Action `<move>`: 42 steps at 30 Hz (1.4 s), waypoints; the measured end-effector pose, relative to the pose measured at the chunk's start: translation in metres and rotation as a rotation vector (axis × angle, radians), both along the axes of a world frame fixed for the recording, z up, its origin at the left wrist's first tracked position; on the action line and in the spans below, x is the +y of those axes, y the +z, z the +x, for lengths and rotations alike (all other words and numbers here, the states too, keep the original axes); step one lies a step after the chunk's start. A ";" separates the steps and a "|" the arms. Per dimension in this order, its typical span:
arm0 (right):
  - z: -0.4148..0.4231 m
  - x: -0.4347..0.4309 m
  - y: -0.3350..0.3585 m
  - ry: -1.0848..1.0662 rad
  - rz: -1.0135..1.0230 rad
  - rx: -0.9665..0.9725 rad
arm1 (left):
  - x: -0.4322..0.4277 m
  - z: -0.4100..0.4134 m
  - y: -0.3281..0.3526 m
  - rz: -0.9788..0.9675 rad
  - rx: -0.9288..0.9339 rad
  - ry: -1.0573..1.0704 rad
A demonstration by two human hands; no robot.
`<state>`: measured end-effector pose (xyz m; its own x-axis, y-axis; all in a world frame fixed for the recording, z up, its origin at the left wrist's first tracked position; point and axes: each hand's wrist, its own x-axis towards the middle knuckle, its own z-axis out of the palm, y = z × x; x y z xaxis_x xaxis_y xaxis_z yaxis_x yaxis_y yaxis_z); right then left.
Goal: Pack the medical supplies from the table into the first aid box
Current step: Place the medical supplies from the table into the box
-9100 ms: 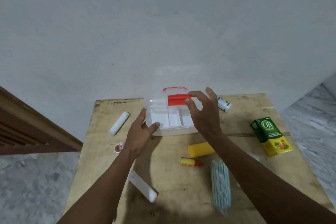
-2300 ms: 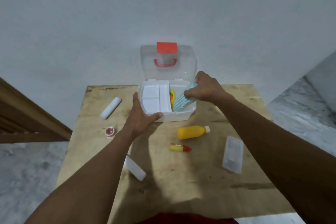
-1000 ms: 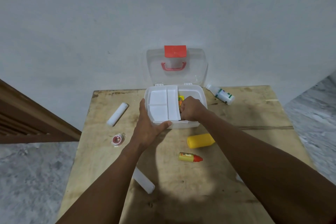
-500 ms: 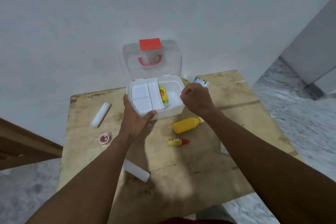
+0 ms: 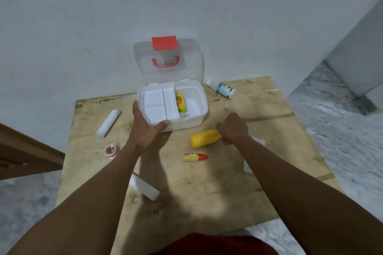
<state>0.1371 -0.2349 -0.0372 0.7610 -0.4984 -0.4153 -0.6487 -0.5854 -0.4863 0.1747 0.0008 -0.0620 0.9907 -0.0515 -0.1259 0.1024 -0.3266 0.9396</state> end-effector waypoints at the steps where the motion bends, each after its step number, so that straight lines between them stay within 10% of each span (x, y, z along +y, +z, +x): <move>1: 0.001 -0.003 0.000 0.003 0.000 0.004 | 0.000 0.000 -0.001 0.002 0.011 0.008; 30: -0.087 -0.035 -0.026 -0.125 -0.186 0.177 | 0.007 0.006 -0.015 0.065 0.072 0.013; 42: 0.017 -0.009 0.061 0.313 -0.289 -0.366 | 0.003 0.001 -0.008 -0.029 0.019 0.016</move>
<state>0.1543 -0.2437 0.0238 0.9597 -0.2800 0.0232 -0.2419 -0.8655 -0.4386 0.1760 0.0035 -0.0697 0.9889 -0.0398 -0.1432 0.1251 -0.2972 0.9466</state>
